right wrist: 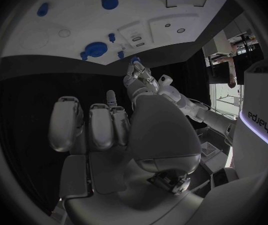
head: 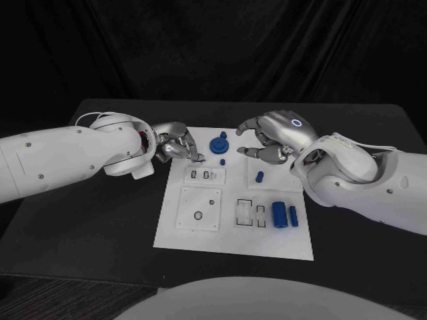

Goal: Assemble the parts on the task board

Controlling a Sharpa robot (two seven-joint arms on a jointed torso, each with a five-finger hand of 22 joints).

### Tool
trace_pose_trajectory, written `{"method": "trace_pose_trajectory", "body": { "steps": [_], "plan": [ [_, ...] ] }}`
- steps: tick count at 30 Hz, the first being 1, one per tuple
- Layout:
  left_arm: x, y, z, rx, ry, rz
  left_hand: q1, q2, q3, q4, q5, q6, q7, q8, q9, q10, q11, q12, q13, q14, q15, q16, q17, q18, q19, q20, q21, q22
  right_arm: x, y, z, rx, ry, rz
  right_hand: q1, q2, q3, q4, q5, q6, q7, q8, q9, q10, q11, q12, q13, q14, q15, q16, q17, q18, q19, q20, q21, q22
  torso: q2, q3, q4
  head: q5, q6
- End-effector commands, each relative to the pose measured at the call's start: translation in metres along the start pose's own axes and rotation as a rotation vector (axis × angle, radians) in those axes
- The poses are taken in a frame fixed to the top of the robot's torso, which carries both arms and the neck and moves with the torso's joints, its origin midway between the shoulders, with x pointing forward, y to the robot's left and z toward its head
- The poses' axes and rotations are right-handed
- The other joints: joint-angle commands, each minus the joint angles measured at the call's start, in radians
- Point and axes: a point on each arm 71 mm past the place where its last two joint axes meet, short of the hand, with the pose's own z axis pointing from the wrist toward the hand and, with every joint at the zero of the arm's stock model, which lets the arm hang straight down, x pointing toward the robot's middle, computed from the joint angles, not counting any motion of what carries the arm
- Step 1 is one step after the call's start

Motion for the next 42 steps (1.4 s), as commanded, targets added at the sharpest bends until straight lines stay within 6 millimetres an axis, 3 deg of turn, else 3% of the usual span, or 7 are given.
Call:
{"method": "trace_pose_trajectory", "body": {
  "steps": [1, 8, 13, 18, 26, 33, 42],
  "plan": [
    [0.005, 0.004, 0.002, -0.097, 0.062, 0.011, -0.007, 0.001, 0.062, -0.054, -0.003, -0.011, -0.001, -0.007, -0.002, 0.104, -0.002, 0.004, 0.263, 0.104, -0.003, 0.003, 0.263, 0.001, 0.002, -0.002, 0.002, 0.189, -0.011, -0.003, -0.003, 0.028, -0.005, -0.013, -0.003, 0.0, -0.002, 0.007, -0.004, -0.002, 0.0, 0.003, -0.002, -0.003, 0.006, -0.002, 0.017, 0.035, 0.009, -0.003, -0.002, 0.01, -0.002, 0.006, -0.003, 0.178, 0.0, 0.001, -0.0008, -0.002, 0.0],
    [0.006, -0.003, 0.008, -0.137, 0.099, 0.036, -0.025, 0.004, 0.079, -0.054, -0.017, -0.003, -0.002, -0.011, -0.004, 0.104, -0.002, 0.004, 0.263, 0.104, -0.004, 0.003, 0.263, -0.001, 0.012, -0.002, 0.011, 0.193, -0.031, -0.011, -0.008, 0.056, -0.009, -0.041, -0.002, 0.004, -0.002, 0.011, -0.002, 0.001, 0.0, 0.006, -0.003, -0.004, 0.006, -0.003, 0.015, 0.035, 0.01, -0.004, -0.004, 0.01, -0.002, 0.007, -0.004, 0.178, 0.0, 0.0024, -0.0001, -0.004, 0.0],
    [0.004, -0.008, 0.012, -0.145, 0.122, 0.056, -0.029, 0.009, 0.09, -0.058, -0.026, -0.001, -0.002, -0.013, -0.004, 0.104, -0.003, 0.004, 0.263, 0.104, -0.005, 0.003, 0.263, -0.001, 0.013, -0.003, 0.009, 0.192, -0.033, -0.014, -0.009, 0.072, 0.01, -0.053, -0.001, 0.007, -0.002, 0.014, -0.001, 0.005, 0.0, 0.008, -0.003, -0.009, 0.006, -0.012, 0.006, 0.034, 0.01, -0.008, -0.012, 0.011, -0.004, 0.007, -0.009, 0.176, -0.001, 0.0021, 0.0005, -0.005, 0.0],
    [0.004, -0.011, 0.016, -0.153, 0.162, 0.077, -0.032, 0.012, 0.097, -0.06, -0.034, 0.0, -0.002, -0.015, -0.004, 0.104, -0.003, 0.004, 0.263, 0.104, -0.005, 0.003, 0.263, -0.001, 0.014, -0.004, 0.008, 0.192, -0.033, -0.018, -0.009, 0.083, 0.019, -0.061, 0.003, 0.007, -0.001, 0.014, -0.001, 0.009, -0.001, 0.01, -0.005, -0.016, 0.004, -0.025, -0.008, 0.033, 0.009, -0.01, -0.014, 0.012, -0.005, 0.007, -0.013, 0.176, -0.002, 0.005, -0.0021, -0.003, 0.0],
    [0.006, -0.017, 0.018, -0.149, 0.193, 0.095, -0.043, 0.019, 0.11, -0.065, -0.048, 0.01, -0.004, -0.012, 0.001, 0.104, -0.005, 0.004, 0.263, 0.104, -0.006, 0.003, 0.263, -0.003, 0.024, -0.005, 0.019, 0.196, -0.032, -0.023, -0.008, 0.097, 0.035, -0.072, 0.006, 0.008, -0.001, 0.015, 0.0, 0.01, -0.001, 0.011, -0.006, -0.017, 0.003, -0.027, -0.01, 0.033, 0.009, -0.01, -0.013, 0.012, -0.005, 0.007, -0.013, 0.175, -0.002, 0.0051, 0.005, -0.016, 0.0],
    [-0.002, -0.027, 0.017, -0.143, 0.211, 0.123, -0.051, 0.018, 0.122, -0.074, -0.05, 0.023, -0.009, -0.006, 0.008, 0.104, -0.009, 0.004, 0.263, 0.104, -0.011, 0.003, 0.263, -0.006, 0.034, -0.008, 0.029, 0.199, -0.03, -0.028, -0.007, 0.109, 0.051, -0.082, 0.006, 0.008, -0.001, 0.015, 0.001, 0.01, -0.001, 0.011, -0.006, -0.017, 0.003, -0.027, -0.01, 0.033, 0.009, -0.01, -0.013, 0.012, -0.006, 0.007, -0.015, 0.175, -0.004, 0.012, 0.0056, -0.01, 0.0],
    [-0.011, -0.04, 0.017, -0.133, 0.23, 0.16, -0.063, 0.02, 0.133, -0.082, -0.063, 0.036, -0.014, 0.0, 0.018, 0.104, -0.015, 0.004, 0.263, 0.104, -0.017, 0.003, 0.263, -0.013, 0.055, -0.014, 0.055, 0.208, -0.027, -0.032, -0.006, 0.12, 0.063, -0.089, 0.006, 0.009, -0.001, 0.017, 0.002, 0.012, -0.001, 0.012, -0.007, -0.017, 0.003, -0.027, -0.009, 0.034, 0.008, -0.009, -0.012, 0.012, -0.005, 0.007, -0.013, 0.176, -0.004, 0.0094, 0.0059, -0.012, 0.0]
  ]
}}
